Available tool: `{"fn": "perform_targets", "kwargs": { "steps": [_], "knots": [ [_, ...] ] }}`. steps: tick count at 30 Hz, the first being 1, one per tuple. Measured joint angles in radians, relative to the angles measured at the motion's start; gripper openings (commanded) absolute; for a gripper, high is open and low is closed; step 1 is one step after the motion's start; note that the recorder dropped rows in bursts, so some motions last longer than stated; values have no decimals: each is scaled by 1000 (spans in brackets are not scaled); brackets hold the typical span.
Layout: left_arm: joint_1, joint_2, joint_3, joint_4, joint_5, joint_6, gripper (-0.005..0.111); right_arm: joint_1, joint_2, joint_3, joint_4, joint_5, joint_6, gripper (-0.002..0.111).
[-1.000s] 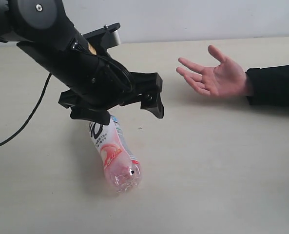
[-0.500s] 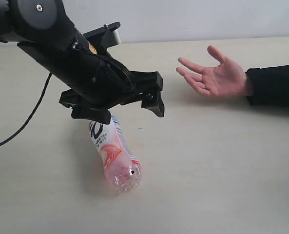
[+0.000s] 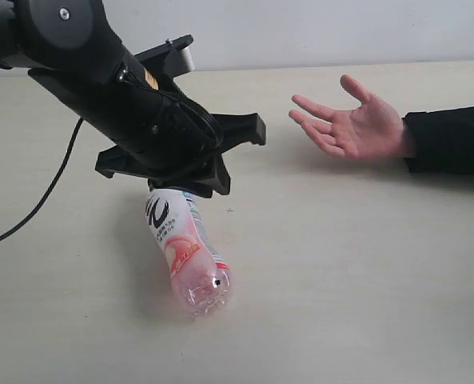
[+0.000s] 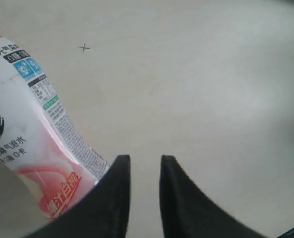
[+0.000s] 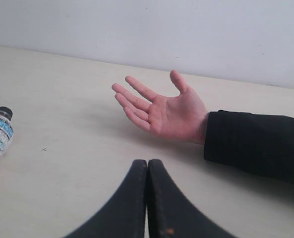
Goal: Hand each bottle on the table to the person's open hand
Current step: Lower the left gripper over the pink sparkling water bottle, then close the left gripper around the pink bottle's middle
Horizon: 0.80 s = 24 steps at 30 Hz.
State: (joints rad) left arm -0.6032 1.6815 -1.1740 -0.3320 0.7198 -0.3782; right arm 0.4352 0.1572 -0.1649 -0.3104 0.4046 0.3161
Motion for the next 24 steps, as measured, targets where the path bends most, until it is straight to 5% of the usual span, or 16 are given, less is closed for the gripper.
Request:
{"fn": "perform_targets", "kwargs": {
  "steps": [17, 24],
  "knots": [
    [0, 0, 0, 16, 50, 29, 2, 0, 0, 0, 0, -1, 0, 0],
    [0, 28, 0, 82, 172, -21, 54, 0, 0, 0, 0, -1, 0, 0]
  ]
}}
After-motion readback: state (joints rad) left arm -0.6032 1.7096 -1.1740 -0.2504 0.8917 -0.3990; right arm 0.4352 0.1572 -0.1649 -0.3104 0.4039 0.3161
